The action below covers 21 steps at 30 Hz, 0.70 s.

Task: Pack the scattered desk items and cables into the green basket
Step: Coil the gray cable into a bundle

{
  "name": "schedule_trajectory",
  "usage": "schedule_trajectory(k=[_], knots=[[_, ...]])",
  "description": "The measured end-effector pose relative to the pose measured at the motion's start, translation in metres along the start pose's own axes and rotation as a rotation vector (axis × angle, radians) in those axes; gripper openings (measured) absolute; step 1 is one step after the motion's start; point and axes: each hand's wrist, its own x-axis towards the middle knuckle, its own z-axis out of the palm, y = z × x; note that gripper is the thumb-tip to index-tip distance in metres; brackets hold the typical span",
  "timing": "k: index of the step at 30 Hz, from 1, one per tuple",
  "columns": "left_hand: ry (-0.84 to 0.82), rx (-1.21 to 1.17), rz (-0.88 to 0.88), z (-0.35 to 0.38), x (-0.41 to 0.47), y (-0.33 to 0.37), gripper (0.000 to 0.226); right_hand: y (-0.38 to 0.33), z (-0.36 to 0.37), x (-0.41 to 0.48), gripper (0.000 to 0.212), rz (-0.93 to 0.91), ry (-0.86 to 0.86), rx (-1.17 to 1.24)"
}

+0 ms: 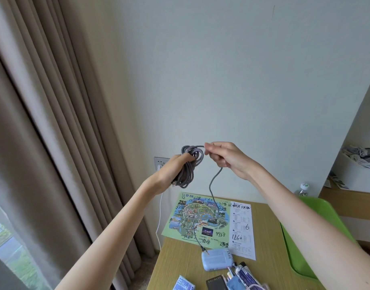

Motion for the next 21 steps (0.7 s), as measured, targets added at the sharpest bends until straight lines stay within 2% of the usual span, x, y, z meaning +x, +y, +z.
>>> schedule_trajectory(k=[7, 13, 18, 21], knots=[[0.198, -0.286, 0.024, 0.004, 0.001, 0.005, 0.024, 0.015, 0.009, -0.005, 0.038, 0.049, -0.006, 0.078], [0.303, -0.255, 0.060, 0.010, 0.009, 0.008, 0.012, 0.011, 0.021, -0.005, 0.041, 0.087, -0.071, 0.124], [0.260, -0.237, 0.088, 0.022, 0.010, 0.011, 0.031, 0.012, 0.027, -0.003, 0.045, 0.134, -0.121, 0.124], [0.274, -0.225, 0.126, 0.029, 0.012, 0.011, 0.023, 0.014, 0.030, -0.003, 0.043, 0.140, -0.137, 0.089]])
